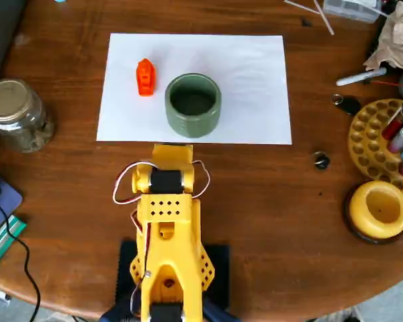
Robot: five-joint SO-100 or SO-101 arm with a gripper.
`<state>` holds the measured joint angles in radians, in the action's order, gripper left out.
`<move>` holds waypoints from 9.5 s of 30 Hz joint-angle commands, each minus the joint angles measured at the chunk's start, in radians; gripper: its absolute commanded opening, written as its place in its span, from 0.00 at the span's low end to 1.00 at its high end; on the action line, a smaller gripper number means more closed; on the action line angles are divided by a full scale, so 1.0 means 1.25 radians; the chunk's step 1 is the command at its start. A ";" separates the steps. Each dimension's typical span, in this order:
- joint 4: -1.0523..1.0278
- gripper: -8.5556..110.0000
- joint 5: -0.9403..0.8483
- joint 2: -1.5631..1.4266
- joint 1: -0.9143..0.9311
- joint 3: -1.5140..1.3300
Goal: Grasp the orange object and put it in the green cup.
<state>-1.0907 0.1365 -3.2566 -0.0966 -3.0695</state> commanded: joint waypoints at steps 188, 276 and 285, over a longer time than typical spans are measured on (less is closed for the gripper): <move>0.346 0.07 0.339 0.584 0.088 0.514; -0.048 0.07 -0.221 -0.002 0.098 -0.023; -0.048 0.07 -0.221 -0.002 0.098 -0.023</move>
<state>-1.1428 -0.1319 -3.2536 0.0245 -3.0986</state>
